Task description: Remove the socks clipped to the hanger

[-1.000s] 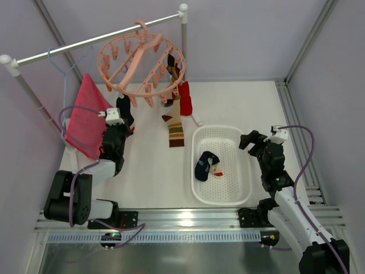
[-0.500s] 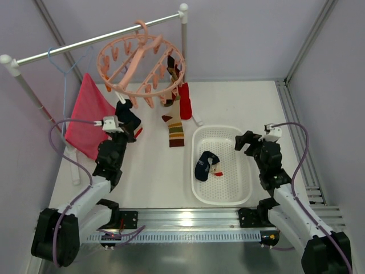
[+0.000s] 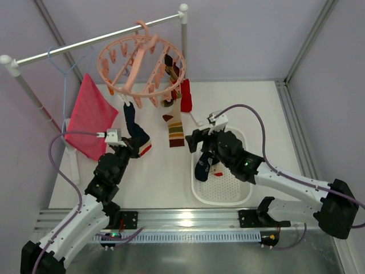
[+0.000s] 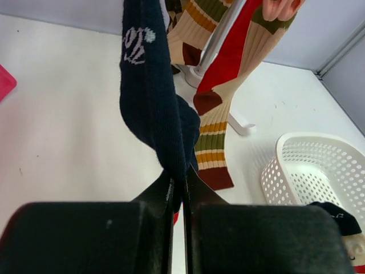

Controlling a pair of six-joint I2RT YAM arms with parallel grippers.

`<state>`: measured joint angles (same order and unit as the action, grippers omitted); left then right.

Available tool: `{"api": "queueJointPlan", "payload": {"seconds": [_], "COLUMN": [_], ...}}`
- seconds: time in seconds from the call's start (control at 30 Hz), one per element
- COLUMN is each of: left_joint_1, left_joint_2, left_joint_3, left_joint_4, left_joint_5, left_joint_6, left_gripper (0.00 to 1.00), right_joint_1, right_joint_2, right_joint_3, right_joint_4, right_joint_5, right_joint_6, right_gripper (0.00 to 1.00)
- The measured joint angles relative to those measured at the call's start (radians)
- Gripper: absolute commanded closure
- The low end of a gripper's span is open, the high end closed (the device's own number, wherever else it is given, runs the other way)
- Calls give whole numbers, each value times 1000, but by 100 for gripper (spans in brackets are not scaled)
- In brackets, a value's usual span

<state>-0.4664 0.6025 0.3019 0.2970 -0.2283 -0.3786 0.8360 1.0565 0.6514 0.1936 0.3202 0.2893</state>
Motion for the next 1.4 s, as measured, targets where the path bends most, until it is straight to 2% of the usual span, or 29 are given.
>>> {"api": "queueJointPlan", "payload": {"seconds": [0.27,0.53,0.77,0.97,1.4], "left_joint_1": [-11,-23,-68,-117,-184], "left_joint_2": [-111,-74,-62,-53,-53], "left_joint_3": [-19,-18,-14,15,37], "left_joint_4": [-97,-111,-137,-185,-243], "left_joint_5": [-41,-25,-39,-112,-256], "left_joint_6": [-10,-27,-34,-33,-33], "left_gripper": [99,100,100,100,100], "right_joint_1": [228,346,378,390,395], "right_joint_2": [269,457,629,769,946], "right_joint_3": [365,697,961,1138,1418], "right_joint_4": [-31,-70,-127,-222,-378], "right_joint_5": [156,298,364,386,448], "right_joint_6": [-129,-251,-319,-337,-335], "right_gripper": [5,5,5,6,6]}}
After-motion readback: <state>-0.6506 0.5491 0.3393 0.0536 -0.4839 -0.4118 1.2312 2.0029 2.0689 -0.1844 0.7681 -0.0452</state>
